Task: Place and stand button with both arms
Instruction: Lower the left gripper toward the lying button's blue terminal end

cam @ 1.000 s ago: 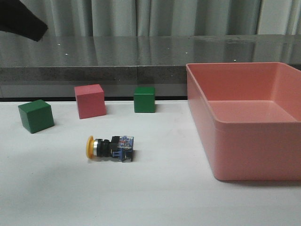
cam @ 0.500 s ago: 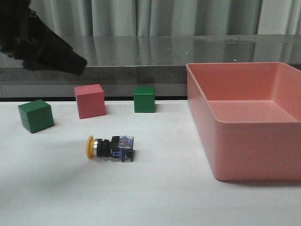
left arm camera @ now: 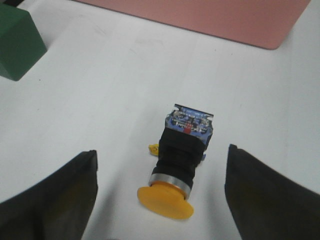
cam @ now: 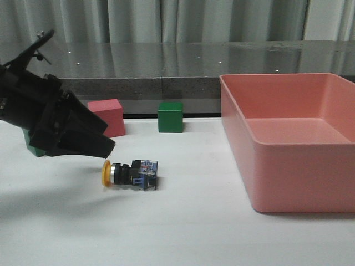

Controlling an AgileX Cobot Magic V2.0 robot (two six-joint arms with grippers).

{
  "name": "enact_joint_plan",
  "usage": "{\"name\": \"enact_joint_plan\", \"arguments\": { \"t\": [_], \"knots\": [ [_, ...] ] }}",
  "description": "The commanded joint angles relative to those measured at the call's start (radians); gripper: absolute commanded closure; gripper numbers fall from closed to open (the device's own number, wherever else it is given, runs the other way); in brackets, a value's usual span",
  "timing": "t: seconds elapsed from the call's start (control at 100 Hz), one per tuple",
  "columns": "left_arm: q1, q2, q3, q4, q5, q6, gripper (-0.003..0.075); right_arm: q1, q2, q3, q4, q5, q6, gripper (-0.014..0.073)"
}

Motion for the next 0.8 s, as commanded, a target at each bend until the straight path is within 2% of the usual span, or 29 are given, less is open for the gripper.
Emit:
{"name": "enact_joint_plan", "arguments": {
  "t": [0.0,0.13,0.79],
  "knots": [
    [0.007,-0.02,-0.024,-0.052,0.079,0.06,0.0202,0.0,-0.019,-0.026,-0.004,-0.08,0.0,0.065],
    [0.007,0.016,-0.024,-0.052,0.095,0.147,0.0202,0.0,-0.019,-0.026,-0.004,-0.08,0.0,0.065],
    [0.0,0.132,-0.024,-0.107,0.098,0.289,0.0202,0.0,-0.019,-0.026,-0.004,-0.08,0.0,0.065]
  ]
}}
